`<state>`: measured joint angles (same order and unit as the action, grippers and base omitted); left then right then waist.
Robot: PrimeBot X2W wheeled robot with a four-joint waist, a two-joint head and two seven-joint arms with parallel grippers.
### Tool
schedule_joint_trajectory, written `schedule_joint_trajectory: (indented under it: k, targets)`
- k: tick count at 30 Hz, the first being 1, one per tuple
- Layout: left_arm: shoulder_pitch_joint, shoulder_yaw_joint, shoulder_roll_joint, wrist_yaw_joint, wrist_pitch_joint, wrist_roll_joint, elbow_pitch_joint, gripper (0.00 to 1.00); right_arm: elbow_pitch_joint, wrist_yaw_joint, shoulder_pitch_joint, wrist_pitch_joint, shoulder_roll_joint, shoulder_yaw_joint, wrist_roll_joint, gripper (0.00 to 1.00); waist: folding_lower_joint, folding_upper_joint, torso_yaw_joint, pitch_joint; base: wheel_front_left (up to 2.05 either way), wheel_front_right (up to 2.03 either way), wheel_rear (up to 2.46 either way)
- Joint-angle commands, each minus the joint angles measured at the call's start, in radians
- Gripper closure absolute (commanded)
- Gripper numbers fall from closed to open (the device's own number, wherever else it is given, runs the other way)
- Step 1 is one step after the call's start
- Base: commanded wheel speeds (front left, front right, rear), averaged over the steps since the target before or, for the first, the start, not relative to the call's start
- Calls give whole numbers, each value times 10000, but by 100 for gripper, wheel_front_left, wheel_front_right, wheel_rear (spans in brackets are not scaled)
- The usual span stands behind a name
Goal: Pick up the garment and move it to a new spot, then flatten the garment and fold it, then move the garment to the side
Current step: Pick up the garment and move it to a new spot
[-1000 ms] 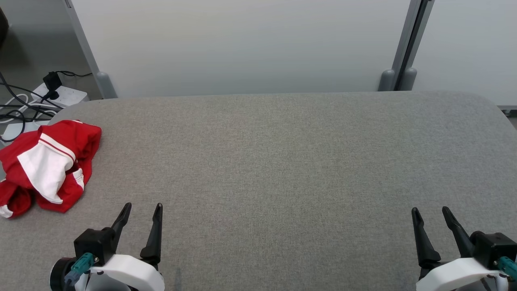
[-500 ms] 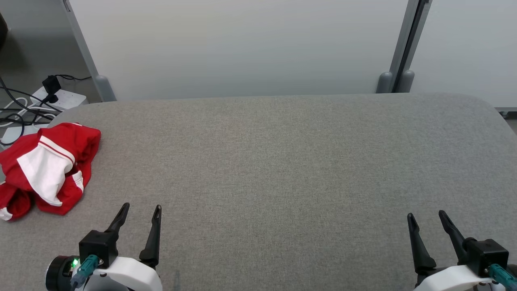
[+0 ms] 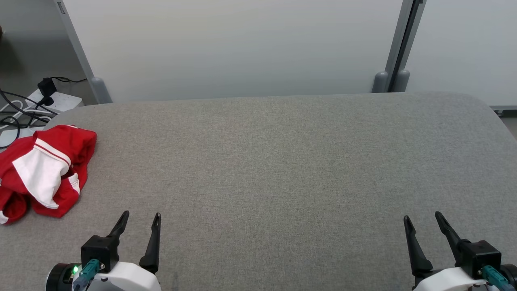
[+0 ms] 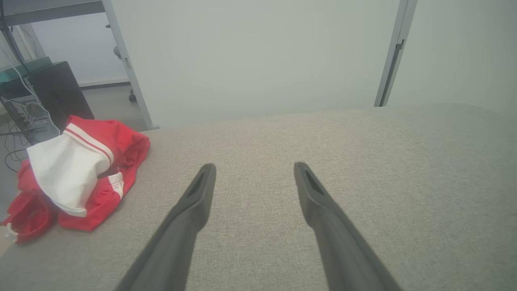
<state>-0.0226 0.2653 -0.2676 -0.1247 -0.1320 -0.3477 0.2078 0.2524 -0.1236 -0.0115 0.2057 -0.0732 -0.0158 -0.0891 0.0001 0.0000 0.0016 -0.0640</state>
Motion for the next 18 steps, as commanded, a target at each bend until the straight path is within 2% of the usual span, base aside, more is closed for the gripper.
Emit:
schedule_joint_trajectory:
  k: [1,12,18]
  targets:
    - [-330,-416,-176,-139,8,-70,-197,0,-165,-71,183,142,-106,-241,-54,0,0,0,1,0,0,0,0]
    - [-326,-401,-164,-258,107,-198,-169,0,-130,-71,224,126,-119,-227,-193,0,0,0,83,29,0,0,0]
    - [-446,-408,-163,-304,118,-259,-124,0,-198,-71,229,119,-140,-256,-270,0,0,0,522,38,0,0,0]
